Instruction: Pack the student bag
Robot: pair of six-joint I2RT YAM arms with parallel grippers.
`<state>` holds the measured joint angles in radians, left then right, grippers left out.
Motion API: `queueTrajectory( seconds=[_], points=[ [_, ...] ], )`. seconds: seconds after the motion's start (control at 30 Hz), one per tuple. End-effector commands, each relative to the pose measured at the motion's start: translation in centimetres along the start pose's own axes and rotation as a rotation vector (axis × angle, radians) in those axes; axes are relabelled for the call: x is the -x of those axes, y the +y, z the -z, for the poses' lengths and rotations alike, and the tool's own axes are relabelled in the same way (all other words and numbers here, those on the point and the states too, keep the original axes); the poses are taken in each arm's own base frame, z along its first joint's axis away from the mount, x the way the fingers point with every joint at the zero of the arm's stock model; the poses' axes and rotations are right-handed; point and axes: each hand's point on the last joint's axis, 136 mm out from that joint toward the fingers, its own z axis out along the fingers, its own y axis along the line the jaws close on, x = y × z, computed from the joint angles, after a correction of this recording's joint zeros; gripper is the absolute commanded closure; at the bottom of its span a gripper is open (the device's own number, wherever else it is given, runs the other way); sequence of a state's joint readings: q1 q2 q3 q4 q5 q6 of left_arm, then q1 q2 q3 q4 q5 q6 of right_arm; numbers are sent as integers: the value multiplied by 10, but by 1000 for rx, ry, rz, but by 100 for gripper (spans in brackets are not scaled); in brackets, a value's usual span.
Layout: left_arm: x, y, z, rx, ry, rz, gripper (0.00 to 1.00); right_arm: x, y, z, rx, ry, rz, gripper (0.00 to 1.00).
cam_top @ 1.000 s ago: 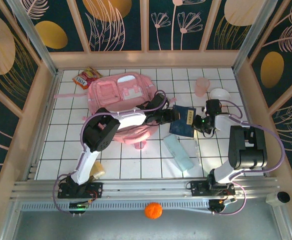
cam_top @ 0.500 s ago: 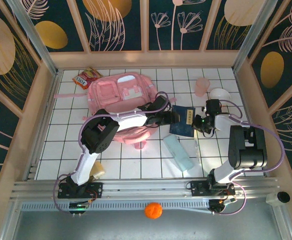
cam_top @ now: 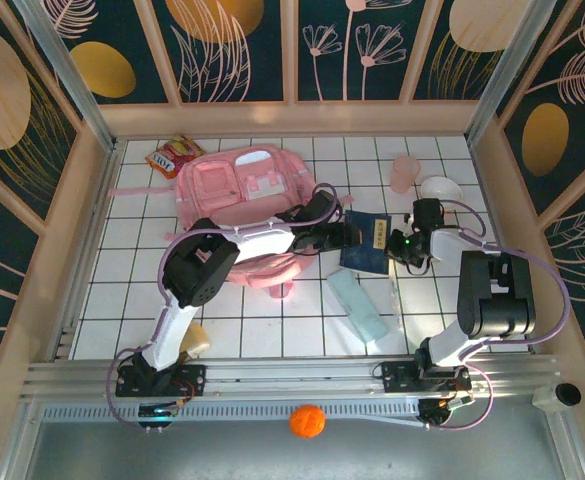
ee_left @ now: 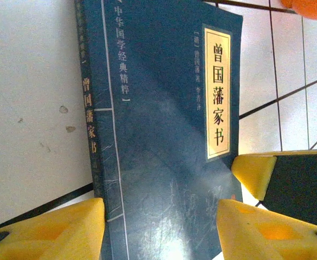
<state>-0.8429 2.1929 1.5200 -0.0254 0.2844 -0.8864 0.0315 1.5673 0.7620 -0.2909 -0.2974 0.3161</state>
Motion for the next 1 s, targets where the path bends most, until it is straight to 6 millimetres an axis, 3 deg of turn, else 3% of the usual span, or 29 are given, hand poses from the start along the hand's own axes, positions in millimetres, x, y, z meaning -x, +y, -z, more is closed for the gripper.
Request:
queueTrajectory(
  seconds=[0.0, 0.2, 0.3, 0.47, 0.6, 0.7, 0.83, 0.97],
  points=[
    [10, -50, 7, -156, -8, -11, 44, -21, -10, -12, -16, 72, -18, 90],
    [18, -81, 21, -234, -13, -35, 44, -24, -9, -12, -7, 84, -17, 90],
    [16, -86, 22, -249, -8, -45, 44, -23, -8, -12, -5, 82, -18, 90],
    [-1, -61, 3, -203, 31, -30, 44, -22, -6, -12, 8, 79, -16, 90],
    [-12, -57, -8, -214, 68, -21, 44, -23, -5, -13, 17, 86, -17, 90],
    [-9, -57, -6, -200, 47, -28, 44, -24, -8, -15, 1, 91, -25, 90],
    [1, -33, -2, -51, -18, -83, 42, -26, -16, -16, -39, 89, -44, 92],
    [3, -17, 1, -7, -25, -78, 41, -28, -22, -17, -69, 95, -50, 94]
  ],
)
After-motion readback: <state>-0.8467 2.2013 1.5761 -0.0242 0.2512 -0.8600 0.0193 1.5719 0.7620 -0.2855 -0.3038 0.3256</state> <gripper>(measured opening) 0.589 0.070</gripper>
